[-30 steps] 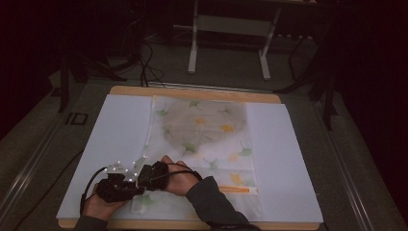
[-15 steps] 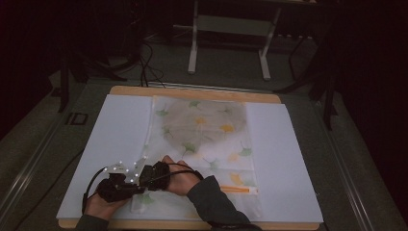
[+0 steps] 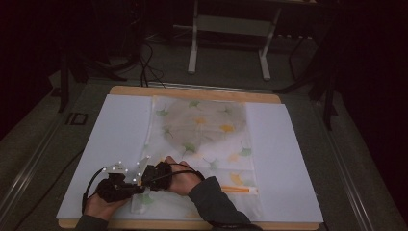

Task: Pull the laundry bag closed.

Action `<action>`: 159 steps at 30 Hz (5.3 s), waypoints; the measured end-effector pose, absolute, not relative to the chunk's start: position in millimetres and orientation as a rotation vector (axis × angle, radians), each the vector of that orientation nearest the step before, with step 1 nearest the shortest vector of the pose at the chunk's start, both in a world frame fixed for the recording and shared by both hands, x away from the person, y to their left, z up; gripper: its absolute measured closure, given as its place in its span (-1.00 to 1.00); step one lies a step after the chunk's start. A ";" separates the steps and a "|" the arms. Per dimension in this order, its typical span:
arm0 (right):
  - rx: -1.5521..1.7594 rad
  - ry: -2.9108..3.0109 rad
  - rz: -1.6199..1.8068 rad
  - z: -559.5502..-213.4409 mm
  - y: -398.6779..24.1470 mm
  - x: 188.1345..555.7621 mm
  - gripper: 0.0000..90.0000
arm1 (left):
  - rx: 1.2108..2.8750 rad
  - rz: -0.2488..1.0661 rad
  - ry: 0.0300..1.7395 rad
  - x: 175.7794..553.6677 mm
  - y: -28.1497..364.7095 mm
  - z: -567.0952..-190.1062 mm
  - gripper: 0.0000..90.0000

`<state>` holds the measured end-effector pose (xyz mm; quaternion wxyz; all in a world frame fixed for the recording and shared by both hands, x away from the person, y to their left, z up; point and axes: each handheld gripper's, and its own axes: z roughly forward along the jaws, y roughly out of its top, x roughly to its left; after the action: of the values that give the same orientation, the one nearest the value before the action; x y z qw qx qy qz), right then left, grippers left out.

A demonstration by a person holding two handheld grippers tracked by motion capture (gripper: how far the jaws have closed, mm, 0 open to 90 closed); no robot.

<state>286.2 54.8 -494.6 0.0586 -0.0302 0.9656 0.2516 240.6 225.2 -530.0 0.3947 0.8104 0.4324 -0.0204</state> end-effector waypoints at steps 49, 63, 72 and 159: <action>-0.018 2.951 0.667 -509.1 17.0 291.9 0.89 | 2.052 -0.042 1.095 237.7 230.6 -528.6 0.93; -0.016 2.939 0.628 -507.9 7.6 287.6 0.89 | 2.039 -0.045 1.106 237.6 232.7 -528.9 0.93; -0.030 2.931 0.616 -505.3 4.0 284.8 0.89 | 2.035 -0.049 1.101 237.5 234.0 -528.7 0.93; 0.092 2.937 0.444 -505.1 -71.7 285.1 0.89 | 2.038 -0.049 1.109 236.4 238.3 -528.6 0.93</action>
<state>285.1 -71.7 -505.1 0.0846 0.0309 0.9847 0.1488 236.4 238.3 -528.6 0.3991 0.8052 0.4382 -0.0194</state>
